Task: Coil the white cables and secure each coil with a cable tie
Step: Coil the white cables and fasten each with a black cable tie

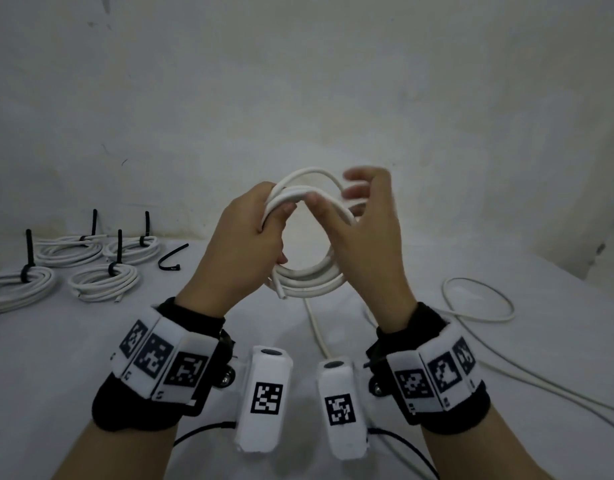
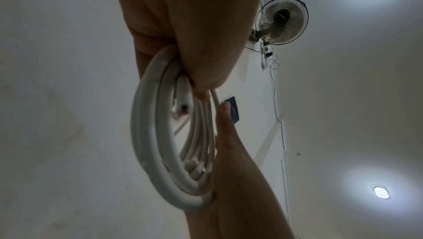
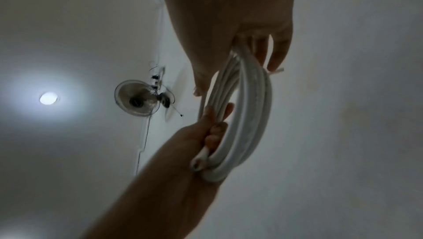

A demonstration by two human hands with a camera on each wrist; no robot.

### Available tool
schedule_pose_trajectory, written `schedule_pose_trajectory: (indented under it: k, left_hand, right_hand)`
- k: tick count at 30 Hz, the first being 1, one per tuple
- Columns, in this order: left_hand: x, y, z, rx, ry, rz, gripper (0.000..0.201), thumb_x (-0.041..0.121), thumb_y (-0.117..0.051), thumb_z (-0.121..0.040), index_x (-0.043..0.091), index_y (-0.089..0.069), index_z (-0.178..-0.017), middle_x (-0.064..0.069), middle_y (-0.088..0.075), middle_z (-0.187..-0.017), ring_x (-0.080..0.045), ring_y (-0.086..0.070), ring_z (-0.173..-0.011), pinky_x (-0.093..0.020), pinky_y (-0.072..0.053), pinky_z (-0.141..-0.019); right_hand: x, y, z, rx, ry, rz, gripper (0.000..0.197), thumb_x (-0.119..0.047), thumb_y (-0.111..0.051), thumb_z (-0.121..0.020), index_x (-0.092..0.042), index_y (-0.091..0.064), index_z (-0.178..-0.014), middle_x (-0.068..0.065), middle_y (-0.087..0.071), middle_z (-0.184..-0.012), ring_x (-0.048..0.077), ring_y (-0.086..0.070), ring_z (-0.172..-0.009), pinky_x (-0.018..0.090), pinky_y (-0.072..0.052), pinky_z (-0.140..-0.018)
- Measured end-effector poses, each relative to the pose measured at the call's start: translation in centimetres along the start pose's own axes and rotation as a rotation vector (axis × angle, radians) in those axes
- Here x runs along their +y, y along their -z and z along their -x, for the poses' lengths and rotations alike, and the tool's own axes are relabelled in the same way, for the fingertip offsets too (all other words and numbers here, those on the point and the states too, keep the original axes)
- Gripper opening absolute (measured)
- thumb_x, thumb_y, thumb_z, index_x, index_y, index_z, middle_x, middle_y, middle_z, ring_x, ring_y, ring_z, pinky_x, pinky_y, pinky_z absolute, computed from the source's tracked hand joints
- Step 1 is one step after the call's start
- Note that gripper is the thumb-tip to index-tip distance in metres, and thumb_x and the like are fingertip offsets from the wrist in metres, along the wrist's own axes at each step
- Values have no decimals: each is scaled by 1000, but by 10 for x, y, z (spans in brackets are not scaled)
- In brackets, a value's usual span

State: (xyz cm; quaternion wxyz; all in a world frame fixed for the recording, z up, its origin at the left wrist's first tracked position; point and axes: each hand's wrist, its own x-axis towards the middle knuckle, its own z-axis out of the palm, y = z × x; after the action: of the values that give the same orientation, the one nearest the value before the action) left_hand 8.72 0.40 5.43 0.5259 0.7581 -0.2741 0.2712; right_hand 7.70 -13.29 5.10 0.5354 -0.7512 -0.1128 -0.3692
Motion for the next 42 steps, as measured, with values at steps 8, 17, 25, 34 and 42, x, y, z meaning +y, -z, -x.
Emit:
schedule_pose_trajectory:
  k: [8,17,25,34,42]
  left_hand:
    - [-1,-3,0,-54,-1,-49,28,18,-46,-99,29,-45,-73,-4,-49,-58,-12,-53,-43,-13,-39,-40]
    - [1,-1,0,10,-47,-25,20,28,-50,-96,33,-51,-76,6,-50,-48,-8,-53,-38,-16,-41,-42]
    - [1,2,-1,-3,14,91,31,45,-49,-90,16,-63,-88,12,-47,-50,-9,-46,-36,-28,-44,-41]
    - [-4,3,0,93,-61,-4,21,32,-50,-96,31,-57,-76,1,-46,-55,-8,-48,-41,-14,-36,-39]
    - [-8,1,-2,141,-55,42,39,38,-50,-95,3,-61,-84,-12,-46,-58,-12,-45,-40,-28,-42,-39]
  right_hand:
    - [13,20,-14,-277,145,267,44,-19,-61,-91,-26,-46,-132,-5,-37,-144,17,-24,-138,17,-25,-102]
    - [10,10,-10,-209,30,-93,14,-2,-61,-90,-6,-68,-101,8,-70,-84,17,-71,-65,26,-56,-61]
    - [8,3,-6,-138,-34,-303,32,18,-54,-80,-3,-73,-96,15,-68,-75,30,-68,-64,30,-58,-61]
    - [10,8,-4,-301,-189,-234,6,1,-64,-85,-1,-70,-85,13,-69,-71,26,-71,-66,32,-58,-64]
    - [12,-2,-3,-212,-106,-200,11,-5,-63,-88,-5,-67,-78,7,-66,-63,13,-62,-54,21,-49,-56]
